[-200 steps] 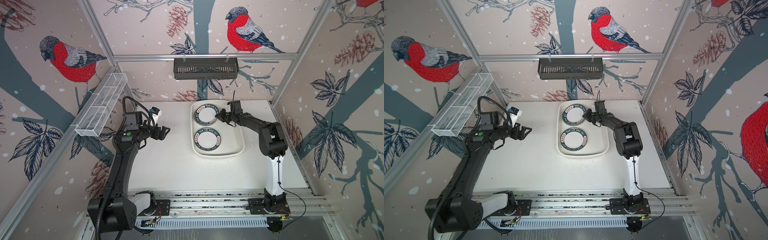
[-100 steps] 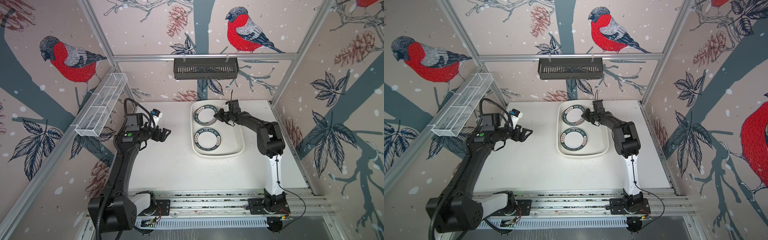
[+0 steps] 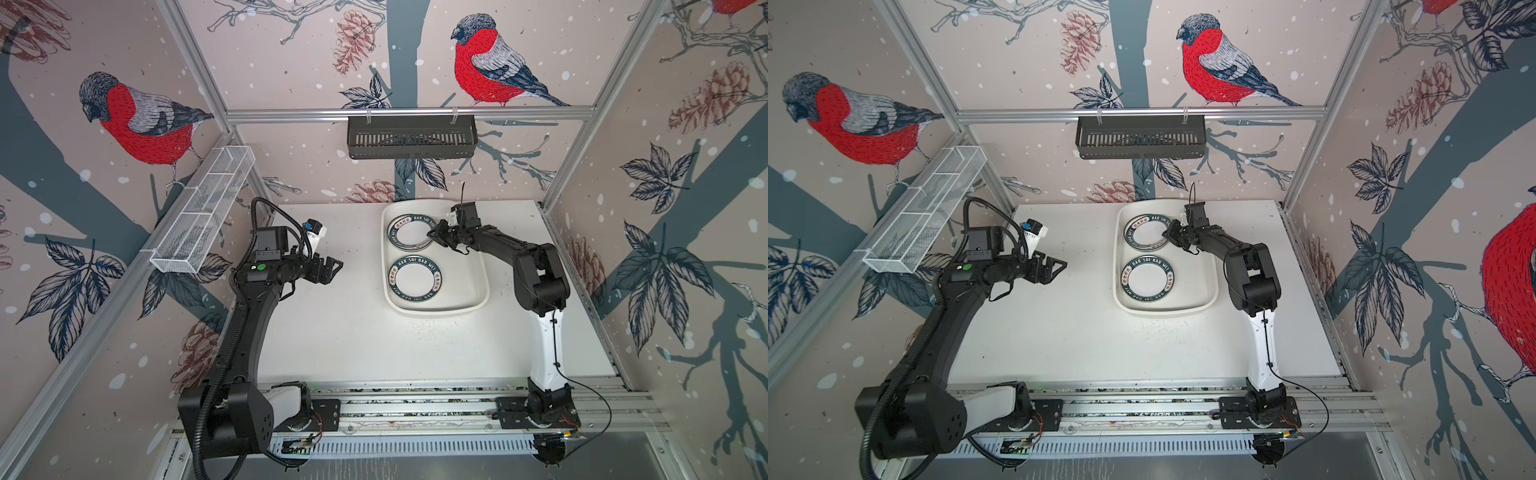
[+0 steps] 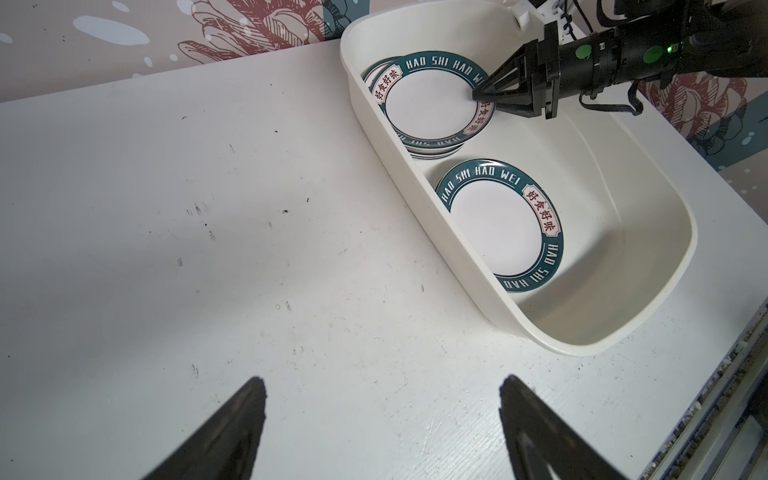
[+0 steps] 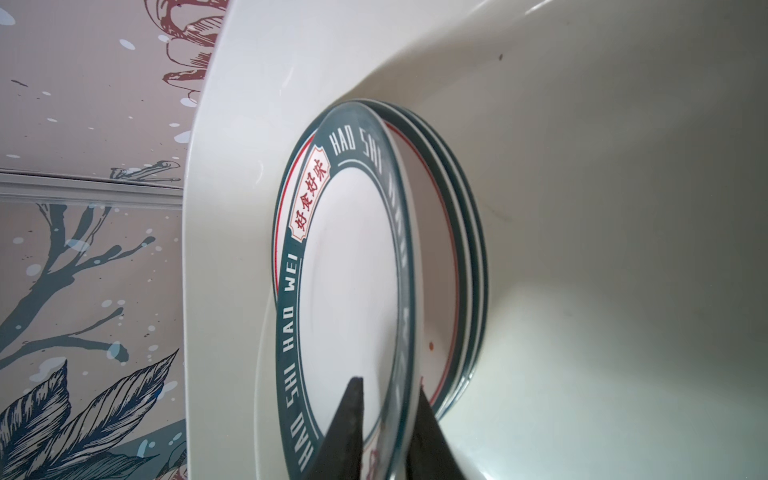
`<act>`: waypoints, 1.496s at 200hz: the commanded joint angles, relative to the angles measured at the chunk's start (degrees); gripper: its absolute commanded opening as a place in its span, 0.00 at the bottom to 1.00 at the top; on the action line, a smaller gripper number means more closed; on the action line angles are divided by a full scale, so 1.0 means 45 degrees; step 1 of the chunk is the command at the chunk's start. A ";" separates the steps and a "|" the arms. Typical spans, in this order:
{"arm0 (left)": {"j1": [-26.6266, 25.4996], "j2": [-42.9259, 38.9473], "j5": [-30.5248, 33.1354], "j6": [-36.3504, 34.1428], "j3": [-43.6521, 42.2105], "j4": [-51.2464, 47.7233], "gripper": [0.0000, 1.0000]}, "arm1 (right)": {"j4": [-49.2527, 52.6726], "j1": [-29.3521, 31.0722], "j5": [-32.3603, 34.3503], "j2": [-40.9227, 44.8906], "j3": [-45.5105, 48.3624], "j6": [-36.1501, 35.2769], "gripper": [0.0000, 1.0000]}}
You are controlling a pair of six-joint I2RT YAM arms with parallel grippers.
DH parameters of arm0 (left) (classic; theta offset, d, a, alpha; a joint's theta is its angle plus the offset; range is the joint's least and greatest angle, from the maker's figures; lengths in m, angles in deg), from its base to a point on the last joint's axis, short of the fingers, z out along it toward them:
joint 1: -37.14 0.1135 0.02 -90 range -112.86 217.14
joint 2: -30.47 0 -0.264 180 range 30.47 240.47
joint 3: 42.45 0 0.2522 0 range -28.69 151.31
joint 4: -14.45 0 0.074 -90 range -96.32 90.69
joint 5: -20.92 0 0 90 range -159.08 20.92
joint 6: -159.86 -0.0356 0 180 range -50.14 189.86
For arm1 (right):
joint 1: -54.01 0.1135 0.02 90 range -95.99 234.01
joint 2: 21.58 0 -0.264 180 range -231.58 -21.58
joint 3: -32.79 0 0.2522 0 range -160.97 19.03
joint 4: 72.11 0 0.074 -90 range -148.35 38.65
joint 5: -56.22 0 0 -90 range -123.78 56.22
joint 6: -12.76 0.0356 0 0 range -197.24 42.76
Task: Place the plates into the plastic bin on the countertop
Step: 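Settle the plate flat on the farther stack, right gripper at its edge, then open the right gripper and raise it away from the bin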
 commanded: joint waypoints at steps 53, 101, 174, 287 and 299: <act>0.0004 0.0355 -0.0128 -0.0227 0.0237 0.0328 0.88 | -0.0293 -0.0155 0.0137 0.0290 0.0394 -0.0385 0.24; 0.0003 0.0475 -0.0050 -0.0213 0.0372 0.0313 0.88 | -0.0238 -0.0245 0.0098 0.0407 0.0407 -0.0493 0.26; -0.0002 0.0486 -0.0013 -0.0198 0.0398 0.0255 0.88 | -0.0010 -0.0298 -0.0091 0.0106 -0.0053 -0.0508 0.27; 0.0011 0.0456 0.0204 -0.0403 0.0379 0.0419 0.92 | 0.1361 -0.0124 0.1019 0.1055 -0.0847 -0.1697 0.27; 0.0005 0.0465 0.0373 -0.0377 0.0389 0.0492 0.93 | 0.1539 -0.0181 0.1445 0.1908 -0.0551 -0.2145 0.28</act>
